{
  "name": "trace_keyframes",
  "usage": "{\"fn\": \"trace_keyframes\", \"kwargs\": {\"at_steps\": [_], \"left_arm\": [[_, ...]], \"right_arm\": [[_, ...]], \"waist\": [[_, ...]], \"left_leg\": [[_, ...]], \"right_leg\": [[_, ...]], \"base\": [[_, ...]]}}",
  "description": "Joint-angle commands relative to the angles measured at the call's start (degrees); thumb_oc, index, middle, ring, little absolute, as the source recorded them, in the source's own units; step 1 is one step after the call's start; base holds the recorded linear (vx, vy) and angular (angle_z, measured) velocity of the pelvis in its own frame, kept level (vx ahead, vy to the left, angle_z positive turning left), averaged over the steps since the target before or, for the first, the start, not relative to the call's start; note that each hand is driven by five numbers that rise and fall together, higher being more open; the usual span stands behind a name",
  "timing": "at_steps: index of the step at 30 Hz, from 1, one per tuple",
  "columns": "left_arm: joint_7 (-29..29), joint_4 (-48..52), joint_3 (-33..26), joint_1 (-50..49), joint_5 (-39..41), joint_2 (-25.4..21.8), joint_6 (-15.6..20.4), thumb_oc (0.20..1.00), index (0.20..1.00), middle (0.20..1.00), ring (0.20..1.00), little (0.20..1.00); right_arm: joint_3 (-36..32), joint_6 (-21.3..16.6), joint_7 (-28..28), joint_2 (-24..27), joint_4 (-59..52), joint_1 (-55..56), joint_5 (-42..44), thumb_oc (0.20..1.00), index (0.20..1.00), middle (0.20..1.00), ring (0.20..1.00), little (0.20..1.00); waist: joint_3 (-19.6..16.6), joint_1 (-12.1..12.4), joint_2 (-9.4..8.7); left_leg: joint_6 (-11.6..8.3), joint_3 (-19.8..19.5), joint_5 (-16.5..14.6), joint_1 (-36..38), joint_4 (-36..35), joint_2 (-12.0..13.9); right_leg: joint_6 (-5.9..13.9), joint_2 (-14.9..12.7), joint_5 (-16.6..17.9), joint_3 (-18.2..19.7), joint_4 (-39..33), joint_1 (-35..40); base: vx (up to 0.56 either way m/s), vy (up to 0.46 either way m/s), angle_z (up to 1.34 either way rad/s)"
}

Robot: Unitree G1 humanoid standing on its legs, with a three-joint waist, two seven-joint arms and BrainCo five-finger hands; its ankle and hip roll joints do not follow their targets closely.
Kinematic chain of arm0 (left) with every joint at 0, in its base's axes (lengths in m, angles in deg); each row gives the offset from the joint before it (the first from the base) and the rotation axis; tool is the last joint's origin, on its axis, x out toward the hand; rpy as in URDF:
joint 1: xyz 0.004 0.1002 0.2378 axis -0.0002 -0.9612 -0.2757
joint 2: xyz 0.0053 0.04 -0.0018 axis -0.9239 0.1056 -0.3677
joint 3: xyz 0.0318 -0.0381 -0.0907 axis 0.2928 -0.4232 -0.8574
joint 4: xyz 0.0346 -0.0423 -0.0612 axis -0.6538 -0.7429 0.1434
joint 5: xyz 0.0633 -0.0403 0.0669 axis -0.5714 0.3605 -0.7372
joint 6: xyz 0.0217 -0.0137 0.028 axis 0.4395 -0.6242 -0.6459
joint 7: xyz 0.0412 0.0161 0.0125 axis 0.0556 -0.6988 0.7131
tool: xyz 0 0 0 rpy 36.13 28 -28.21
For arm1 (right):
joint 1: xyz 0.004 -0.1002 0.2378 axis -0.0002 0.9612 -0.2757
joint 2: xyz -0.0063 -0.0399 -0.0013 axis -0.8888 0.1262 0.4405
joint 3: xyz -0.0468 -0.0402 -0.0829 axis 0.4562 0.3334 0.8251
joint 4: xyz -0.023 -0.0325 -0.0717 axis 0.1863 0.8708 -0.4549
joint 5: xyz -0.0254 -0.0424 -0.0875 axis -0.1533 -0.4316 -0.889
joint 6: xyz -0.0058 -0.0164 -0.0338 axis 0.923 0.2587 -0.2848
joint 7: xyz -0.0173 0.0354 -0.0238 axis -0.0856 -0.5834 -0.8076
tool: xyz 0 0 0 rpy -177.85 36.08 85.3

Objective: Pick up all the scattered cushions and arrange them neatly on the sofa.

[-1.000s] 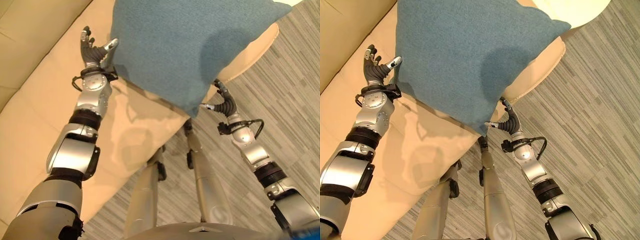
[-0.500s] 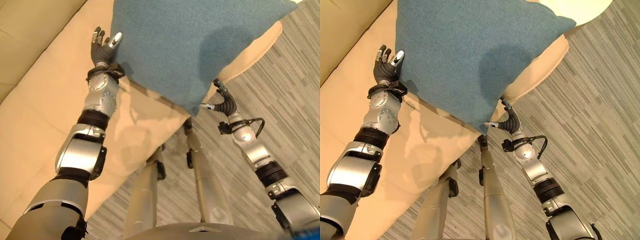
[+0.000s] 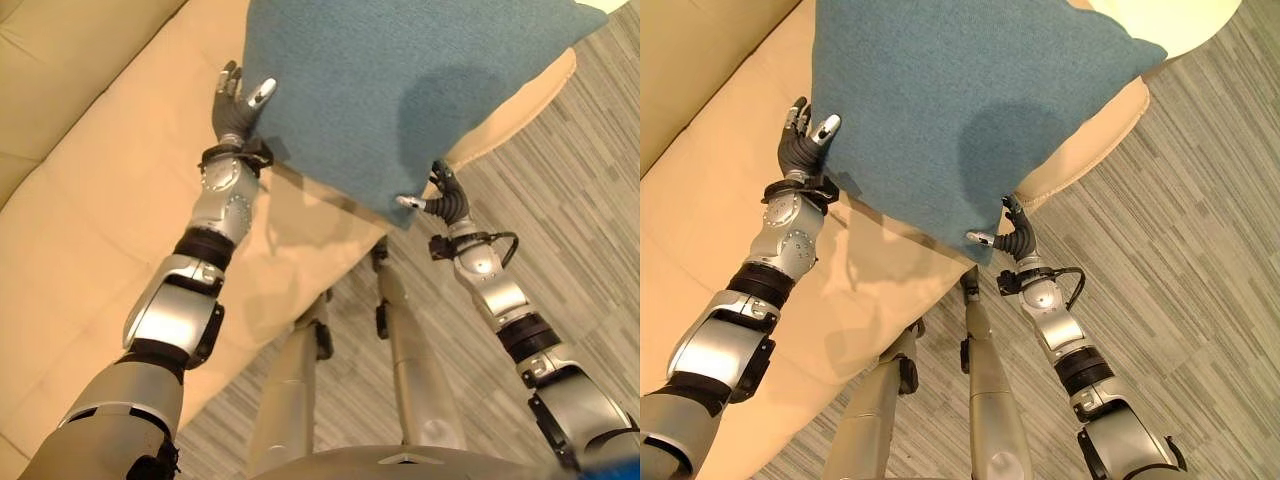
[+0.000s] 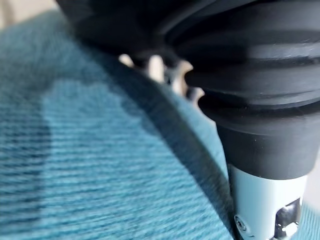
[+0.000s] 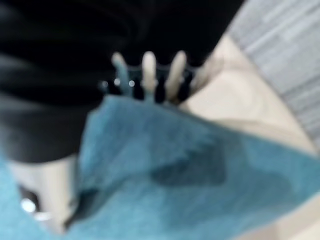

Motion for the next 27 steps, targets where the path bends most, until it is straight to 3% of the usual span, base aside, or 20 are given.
{"fn": "trace_keyframes", "kwargs": {"at_steps": [1,6,14,18,19,20,21,22,23,27], "left_arm": [[-3.13,4.53,5.52,-0.23,-6.3,4.31,-0.63,1.0,1.0,1.0,1.0,1.0],[-3.21,5.1,6.93,-0.79,-8.01,4.82,-0.84,1.0,1.0,1.0,1.0,1.0],[-4.46,4.25,13.64,0.76,-19.52,3.64,-2.97,1.0,1.0,1.0,1.0,1.0],[-4.96,3.95,14.77,1.39,-20.7,3.42,-3.05,1.0,1.0,1.0,1.0,1.0],[-4.93,4.02,14.69,1.38,-20.45,3.42,-2.9,1.0,1.0,1.0,1.0,1.0],[-4.75,4.45,14.15,1.18,-19.58,3.51,-2.61,0.831,0.831,0.831,0.831,0.831],[-4.35,4.8,13.58,1.07,-18.9,3.54,-2.31,0.464,0.464,0.464,0.464,0.464],[-4.37,4.8,13.59,1.02,-18.88,3.51,-2.33,0.464,0.464,0.464,0.464,0.464],[-3.66,5.18,11.98,0.64,-17.15,3.65,-1.9,0.2,0.2,0.2,0.2,0.2],[-1.65,5.81,7.85,-0.89,-13.65,3.69,-1.13,0.2,0.2,0.2,0.2,0.2]], "right_arm": [[1.65,-4.34,0.05,-2.41,-0.14,-5.44,1.75,1.0,1.0,1.0,1.0,1.0],[2.74,-4.55,-0.42,-3.03,-0.03,-8.29,1.83,1.0,1.0,1.0,1.0,1.0],[5.47,-3.6,-0.37,-3.05,2.21,-15.39,-0.08,1.0,1.0,1.0,1.0,1.0],[4.39,-3.44,-0.91,-2.17,2.63,-18.51,-0.18,1.0,1.0,1.0,1.0,1.0],[4.19,-3.43,-1.08,-1.92,2.9,-19.17,-0.13,0.796,0.796,0.796,0.796,0.796],[3.87,-3.51,-1.38,-1.54,2.94,-20.08,-0.06,0.492,0.492,0.492,0.492,0.492],[3.51,-3.6,-1.73,-1.32,2.76,-20.77,-0.14,0.2,0.2,0.2,0.2,0.2],[3.52,-3.58,-1.74,-1.38,2.82,-20.77,-0.14,0.2,0.2,0.2,0.2,0.2],[2.61,-3.6,-2.42,-0.66,2.19,-21.84,-0.69,0.2,0.2,0.2,0.2,0.2],[1.21,-3.97,-3.41,-0.41,0.9,-22.18,-0.78,0.2,0.2,0.2,0.2,0.2]], "waist": [[-0.98,0.22,1.08],[-0.78,0.91,1.57],[-0.35,2.28,2.47],[-0.58,2.47,2.41],[-0.65,2.56,2.39],[-0.72,2.73,2.4],[-0.36,2.24,2.06],[-0.83,2.75,2.37],[-0.5,2.43,1.97],[-0.7,2.8,1.82]], "left_leg": [[-2.47,-5.37,-5.29,-3.32,5.9,0.3],[-2.37,-5.44,-5.11,-3.69,5.8,0.08],[-2.44,-5.79,-4.32,-4.15,5.12,0.03],[-2.4,-6.11,-4.35,-4.42,5.06,0.03],[-2.4,-6.17,-4.36,-4.46,5.05,0.07],[-2.4,-6.26,-4.34,-4.48,5.03,0.05],[-2.08,-5.76,-2.45,-5.34,5.15,-0.47],[-2.39,-6.36,-4.21,-4.62,4.99,-0.02],[-1.97,-5.93,-2.63,-5.34,5.3,-0.48],[-1.99,-6.11,-2.86,-5.11,5.71,-0.3]], "right_leg": [[7.33,-5.44,5.52,-3.56,-3.57,2.95],[7.28,-5.57,5.54,-3.68,-3.58,2.67],[7.23,-5.9,5.47,-4.06,-3.65,2.09],[7.27,-5.86,5.44,-4.21,-3.74,1.98],[7.3,-5.84,5.41,-4.22,-3.73,1.92],[7.31,-5.85,5.41,-4.24,-3.69,1.81],[6.97,-6.51,6.57,-4.3,-3.37,0.96],[7.33,-5.91,5.42,-4.23,-3.67,1.68],[6.93,-6.43,6.57,-4.29,-3.37,0.95],[6.89,-6.4,6.59,-4.36,-3.49,1.42]], "base": [[0.0,0.0,0.0],[0.0,0.0,0.0],[0.0,0.0,0.0],[0.0,0.0,0.0],[0.0,0.0,0.0],[-0.07,-0.027,0.0],[0.0,0.0,0.0],[-0.07,-0.022,0.03],[0.01,-0.016,0.04],[-0.02,-0.007,0.01]]}}
